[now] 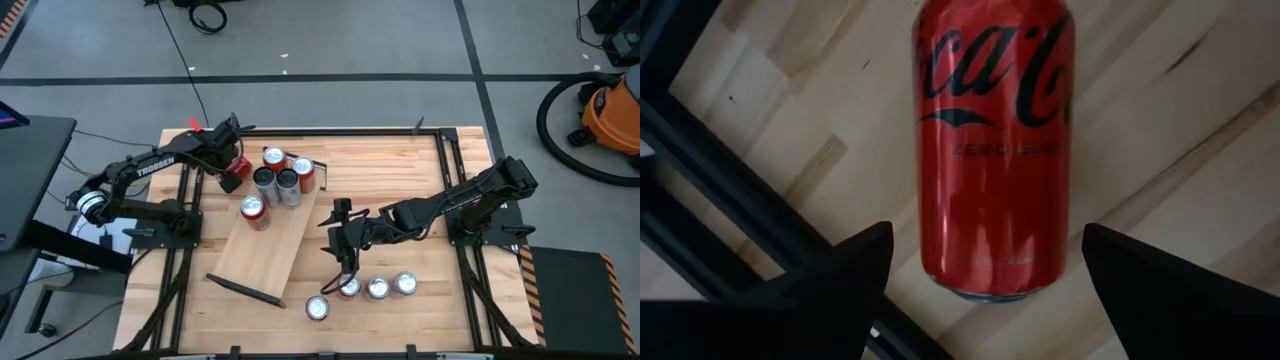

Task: Place canned beverage on shelf
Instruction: Put the middle red soda can on the shelf

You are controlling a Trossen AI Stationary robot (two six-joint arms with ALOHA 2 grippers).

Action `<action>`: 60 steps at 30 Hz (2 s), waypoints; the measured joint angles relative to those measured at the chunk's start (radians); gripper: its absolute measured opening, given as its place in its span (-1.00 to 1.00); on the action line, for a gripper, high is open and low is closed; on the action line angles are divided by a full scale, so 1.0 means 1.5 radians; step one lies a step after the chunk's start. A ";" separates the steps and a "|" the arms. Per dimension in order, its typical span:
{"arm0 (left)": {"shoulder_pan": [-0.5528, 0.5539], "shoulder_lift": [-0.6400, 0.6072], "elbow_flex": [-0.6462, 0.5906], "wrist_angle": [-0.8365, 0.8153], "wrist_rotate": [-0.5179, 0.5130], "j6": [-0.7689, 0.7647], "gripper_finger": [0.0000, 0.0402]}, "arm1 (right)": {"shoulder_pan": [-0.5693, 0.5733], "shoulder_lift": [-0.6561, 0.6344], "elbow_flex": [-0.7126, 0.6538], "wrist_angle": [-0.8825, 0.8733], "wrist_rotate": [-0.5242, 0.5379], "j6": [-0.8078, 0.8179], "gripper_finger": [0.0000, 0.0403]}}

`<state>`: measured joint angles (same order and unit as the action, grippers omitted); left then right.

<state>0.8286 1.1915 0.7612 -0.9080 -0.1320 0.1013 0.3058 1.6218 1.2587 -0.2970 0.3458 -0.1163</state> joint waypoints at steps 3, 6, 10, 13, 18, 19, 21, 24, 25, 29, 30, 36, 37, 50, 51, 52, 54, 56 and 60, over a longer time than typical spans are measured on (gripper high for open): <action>-0.001 0.000 0.000 0.000 0.000 -0.003 0.69 | 0.000 0.000 0.000 0.008 -0.001 -0.006 0.44; 0.000 0.009 0.000 0.000 0.000 -0.005 0.72 | 0.000 0.000 0.000 0.013 -0.005 -0.008 0.44; 0.000 0.047 0.000 0.000 0.002 -0.004 0.74 | 0.000 0.000 0.000 0.013 -0.005 -0.008 0.44; 0.000 0.084 0.000 0.003 0.003 -0.004 0.74 | 0.000 0.000 0.000 0.013 -0.005 -0.011 0.44; 0.000 0.126 0.001 0.005 -0.006 -0.005 0.74 | 0.000 0.000 0.000 0.012 -0.005 -0.012 0.44; 0.000 0.132 0.001 0.007 -0.008 -0.005 0.74 | 0.000 0.000 0.000 0.012 -0.005 -0.012 0.44; 0.000 0.141 0.002 0.018 -0.010 -0.010 0.74 | 0.000 0.000 0.000 0.012 -0.005 -0.012 0.44; 0.000 0.151 0.001 0.066 -0.005 -0.024 0.74 | 0.000 0.000 0.000 0.012 -0.005 -0.012 0.44; 0.000 0.153 0.001 0.076 -0.003 -0.025 0.74 | 0.000 0.000 0.000 0.012 -0.005 -0.012 0.44; 0.000 0.159 0.002 0.077 -0.003 -0.023 0.73 | 0.001 0.000 0.000 0.012 -0.005 -0.012 0.44; 0.000 0.160 0.002 0.077 -0.003 -0.020 0.73 | 0.001 0.000 0.000 0.012 -0.005 -0.012 0.44; 0.000 0.160 0.002 0.072 -0.004 -0.007 0.59 | 0.001 0.000 0.000 0.012 -0.005 -0.012 0.44; 0.000 0.160 0.002 0.069 -0.005 -0.007 0.55 | 0.002 0.000 0.000 0.012 -0.005 -0.012 0.44; 0.000 0.111 -0.001 0.010 -0.014 0.005 0.55 | 0.003 0.000 0.000 0.012 -0.005 -0.012 0.44; 0.001 0.099 -0.001 0.010 -0.014 0.005 0.55 | 0.003 0.000 0.000 0.012 -0.005 -0.012 0.44; 0.004 0.087 -0.001 0.010 -0.014 0.005 0.55 | 0.003 0.000 0.000 0.012 -0.005 -0.012 0.44; 0.012 0.061 -0.001 0.010 -0.015 0.005 0.55 | 0.003 0.000 0.000 0.012 -0.005 -0.012 0.44; 0.021 0.038 -0.001 0.012 -0.019 0.005 0.55 | 0.003 0.000 0.000 0.012 -0.005 -0.012 0.44; 0.039 -0.008 -0.001 0.012 -0.021 0.005 0.55 | 0.003 0.000 0.000 0.012 -0.005 -0.012 0.44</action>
<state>0.8877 1.1794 0.7593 -0.8901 -0.1638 0.1089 0.3103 1.6218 1.2587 -0.2784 0.3382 -0.1341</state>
